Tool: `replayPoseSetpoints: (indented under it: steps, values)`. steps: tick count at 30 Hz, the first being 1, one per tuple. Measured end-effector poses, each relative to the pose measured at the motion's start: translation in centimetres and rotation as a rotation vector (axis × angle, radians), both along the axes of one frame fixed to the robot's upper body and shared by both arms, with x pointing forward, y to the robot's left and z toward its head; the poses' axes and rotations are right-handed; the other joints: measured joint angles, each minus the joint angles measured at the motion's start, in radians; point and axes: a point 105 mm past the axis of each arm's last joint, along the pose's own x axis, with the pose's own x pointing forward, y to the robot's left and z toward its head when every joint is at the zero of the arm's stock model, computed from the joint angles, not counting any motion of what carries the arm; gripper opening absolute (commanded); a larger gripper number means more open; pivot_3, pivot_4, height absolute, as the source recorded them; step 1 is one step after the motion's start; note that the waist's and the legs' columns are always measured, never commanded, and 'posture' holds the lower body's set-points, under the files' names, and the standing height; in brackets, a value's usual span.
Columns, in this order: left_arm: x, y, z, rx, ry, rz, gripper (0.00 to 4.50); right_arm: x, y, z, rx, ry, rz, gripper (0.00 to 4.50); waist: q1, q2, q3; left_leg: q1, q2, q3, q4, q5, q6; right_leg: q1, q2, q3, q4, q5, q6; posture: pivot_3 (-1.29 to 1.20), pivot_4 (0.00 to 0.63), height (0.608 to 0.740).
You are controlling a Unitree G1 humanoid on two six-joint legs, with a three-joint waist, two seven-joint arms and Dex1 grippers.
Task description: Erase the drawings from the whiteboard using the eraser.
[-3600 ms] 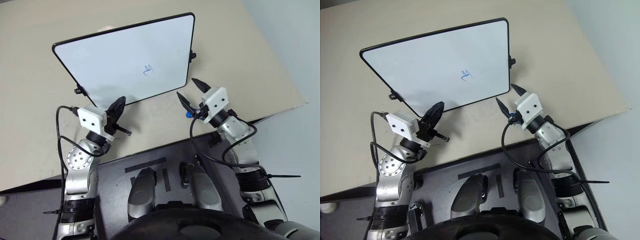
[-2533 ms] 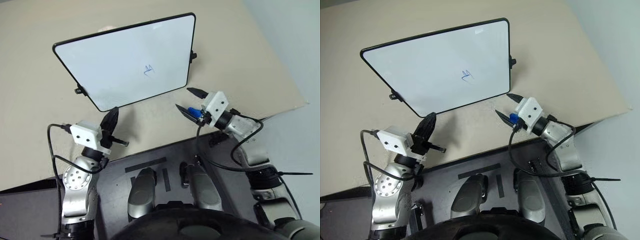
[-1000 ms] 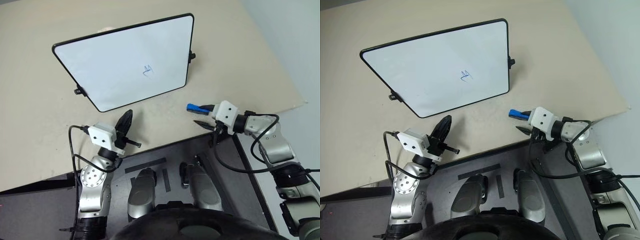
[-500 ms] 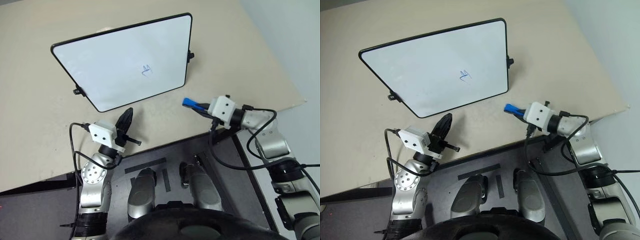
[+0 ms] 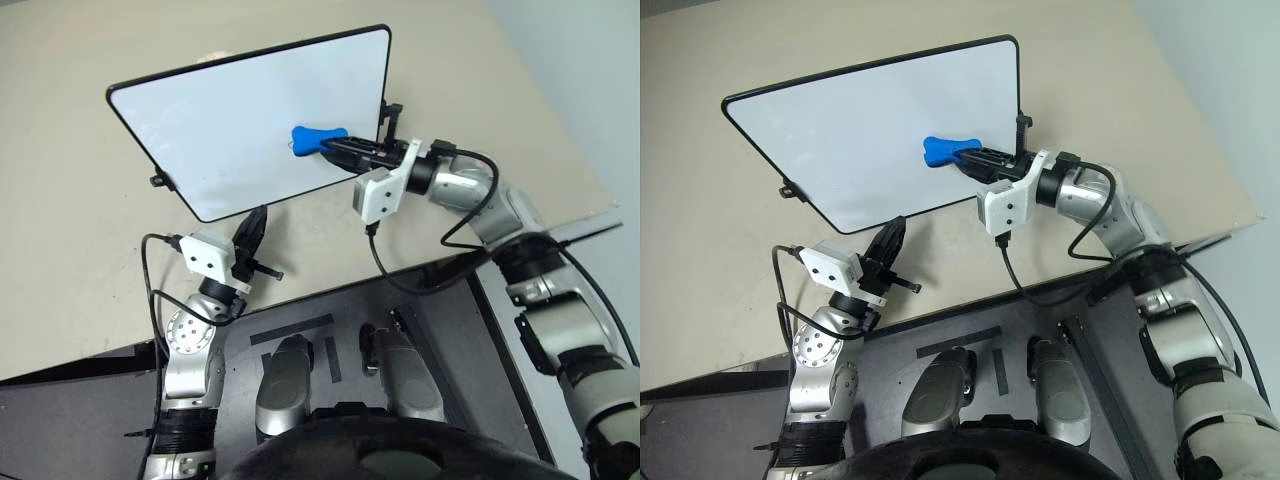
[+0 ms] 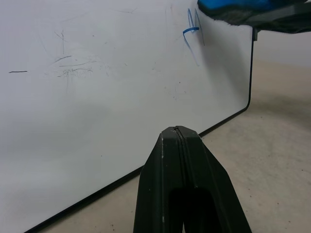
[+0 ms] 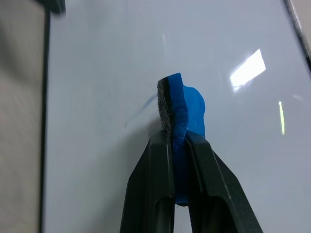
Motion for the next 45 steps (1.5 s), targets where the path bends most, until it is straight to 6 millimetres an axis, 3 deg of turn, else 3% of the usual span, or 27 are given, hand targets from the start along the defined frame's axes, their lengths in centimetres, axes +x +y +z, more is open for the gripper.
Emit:
replayPoseSetpoints:
  steps: [4, 12, 14, 21, 26, 30, 33, 39, 45]
  values:
    - [0.1, 0.0, 0.2, -0.001, -0.008, 0.004, 0.0, 1.3, 0.7, -0.8, -0.028, -0.061, 0.004, 0.03, -0.002, 0.0, 0.0, 0.0, 0.0, 0.0, 0.0, 0.0, 0.0, -0.001, 0.0, 0.0, 0.001, 0.001, -0.001, 0.0, 0.15, 0.74]
    - [0.5, -0.1, 0.7, -0.007, -0.016, 0.016, 0.0, 1.6, 1.1, -4.6, -0.093, 0.006, 0.011, 0.03, -0.006, 0.0, 0.0, 0.001, 0.0, 0.0, 0.001, 0.001, 0.001, -0.001, 0.0, 0.0, -0.001, 0.009, -0.003, 0.0, 0.15, 0.74]
    - [0.5, -0.1, 1.1, -0.005, -0.022, 0.012, 0.0, 1.7, 1.2, -4.6, -0.092, -0.003, 0.009, 0.03, -0.007, 0.001, 0.0, 0.001, 0.0, 0.0, 0.001, 0.001, 0.001, -0.002, 0.001, 0.0, -0.001, 0.01, -0.004, 0.0, 0.15, 0.74]
    - [0.6, -0.3, 1.4, -0.001, -0.028, 0.004, 0.0, 2.1, 1.8, -2.0, -0.022, -0.124, 0.019, 0.03, -0.011, 0.001, 0.0, 0.0, 0.0, 0.0, 0.0, 0.001, 0.001, -0.006, 0.001, -0.001, -0.001, 0.01, -0.005, 0.0, 0.15, 0.74]
    - [0.5, -0.5, 1.3, -0.001, -0.024, -0.004, 0.0, 1.7, 2.5, 1.6, 0.079, -0.236, 0.054, 0.03, -0.014, 0.001, 0.001, 0.0, 0.0, 0.0, -0.001, 0.001, 0.0, -0.008, 0.001, -0.001, -0.002, 0.011, -0.005, 0.0, 0.15, 0.74]
    - [0.5, -0.9, 1.2, -0.004, -0.022, -0.018, 0.0, 1.4, 3.0, 2.0, 0.102, -0.233, 0.073, 0.03, -0.013, 0.001, 0.001, -0.001, 0.0, 0.0, -0.001, 0.0, -0.001, -0.009, 0.001, -0.001, -0.003, 0.011, -0.004, 0.0, 0.15, 0.74]
    - [0.8, -1.2, 1.6, -0.005, -0.035, -0.027, 0.0, 1.2, 3.6, 1.0, 0.087, -0.194, 0.088, 0.03, -0.014, 0.001, 0.0, -0.002, 0.0, 0.0, -0.001, 0.0, -0.001, -0.009, 0.001, -0.001, -0.003, 0.01, -0.004, 0.0, 0.15, 0.74]
    - [1.1, -1.3, 1.8, -0.006, -0.043, -0.031, 0.0, 0.8, 4.0, -4.2, -0.014, -0.046, 0.075, 0.03, -0.013, 0.001, 0.001, -0.002, 0.0, 0.0, 0.0, 0.0, -0.001, -0.01, 0.001, -0.001, -0.003, 0.011, -0.005, 0.0, 0.15, 0.74]
    - [1.2, -1.3, 1.8, -0.006, -0.044, -0.031, 0.0, 0.9, 4.0, -4.7, -0.024, -0.031, 0.067, 0.03, -0.013, 0.001, 0.001, -0.003, 0.0, 0.0, 0.0, 0.0, -0.001, -0.011, 0.001, -0.001, -0.002, 0.012, -0.005, 0.0, 0.15, 0.74]
